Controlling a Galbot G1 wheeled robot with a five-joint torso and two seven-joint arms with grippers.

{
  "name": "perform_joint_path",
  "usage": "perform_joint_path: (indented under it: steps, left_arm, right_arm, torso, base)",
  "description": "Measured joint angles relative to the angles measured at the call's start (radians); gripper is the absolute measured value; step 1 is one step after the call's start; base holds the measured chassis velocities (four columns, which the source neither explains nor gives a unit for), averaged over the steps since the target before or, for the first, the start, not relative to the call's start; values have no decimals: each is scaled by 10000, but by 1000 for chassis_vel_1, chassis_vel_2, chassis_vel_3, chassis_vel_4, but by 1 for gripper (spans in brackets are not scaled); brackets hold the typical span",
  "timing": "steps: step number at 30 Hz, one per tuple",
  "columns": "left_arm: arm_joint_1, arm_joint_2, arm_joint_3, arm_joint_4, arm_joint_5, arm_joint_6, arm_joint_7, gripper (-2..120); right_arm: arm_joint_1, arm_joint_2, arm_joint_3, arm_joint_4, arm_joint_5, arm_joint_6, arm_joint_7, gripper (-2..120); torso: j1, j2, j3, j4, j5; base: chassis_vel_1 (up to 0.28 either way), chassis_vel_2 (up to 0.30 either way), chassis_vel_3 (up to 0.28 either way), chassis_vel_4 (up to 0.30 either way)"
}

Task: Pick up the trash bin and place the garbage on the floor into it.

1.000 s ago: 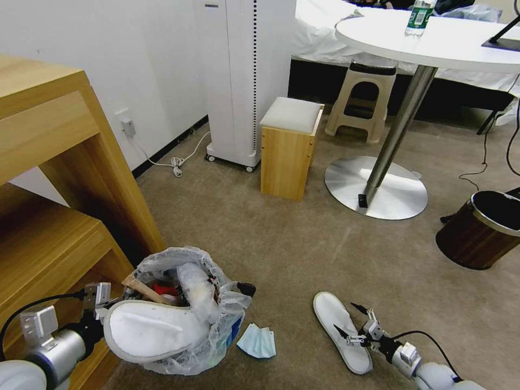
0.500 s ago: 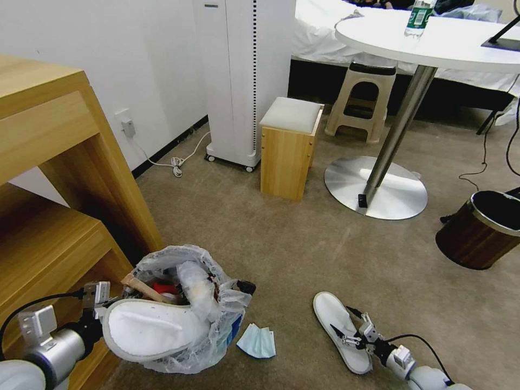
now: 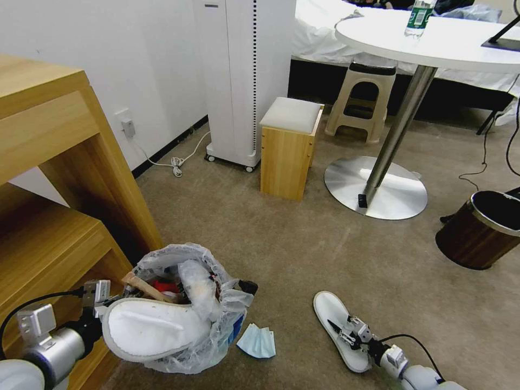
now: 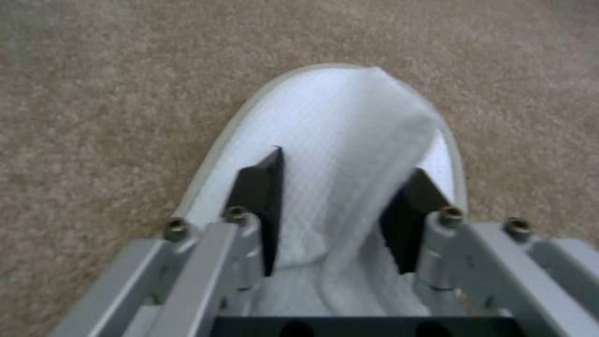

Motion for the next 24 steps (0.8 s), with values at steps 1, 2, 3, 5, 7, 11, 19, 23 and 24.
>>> perform_joint_path:
  steps: [1,2,3,5,7,11,19,23,24]
  left_arm:
    - [-6,3,-4,0,-10,0,-5,0]
    - [-8,2,-4,-1,-11,-1,-6,0]
    - [-8,2,-4,-1,-11,-1,-6,0]
    - [-8,-15,2,-1,-9,-1,-6,0]
    - [-19,-34,17,0,0,-5,-6,0]
    - [-61,-55,54,27,17,-15,-5,0]
    - [-57,-85,79,41,65,-27,11,0]
    - [-30,-105,92,52,157,-27,27,0]
    - [-30,-105,92,52,157,-27,27,0]
  right_arm:
    - [32,-30,-3,1,2,0,-1,26]
    - [60,-61,-4,0,4,-2,-3,22]
    - [60,-61,-4,0,4,-2,-3,22]
    - [87,-96,-3,15,26,-3,-3,13]
    - [93,-110,22,43,40,-5,11,7]
    - [72,-176,107,201,55,-6,50,0]
    - [-68,-306,219,526,102,-6,70,0]
    - [-142,-432,293,880,272,-6,1,0]
    - [-142,-432,293,880,272,-6,1,0]
  torso:
    - [0,0,0,0,-1]
    - [0,0,0,1,-2]
    - [0,0,0,1,-2]
    - [0,0,0,1,-2]
    - [0,0,0,1,-2]
    - [0,0,0,1,-2]
    - [0,0,0,0,-1]
    - [0,0,0,0,-1]
    - [0,0,0,0,-1]
  base:
    - [0,0,0,0]
    - [0,0,0,0]
    - [0,0,0,0]
    - [0,0,0,0]
    - [0,0,0,0]
    - [0,0,0,0]
    - [0,0,0,0]
    - [0,0,0,0]
    - [0,0,0,0]
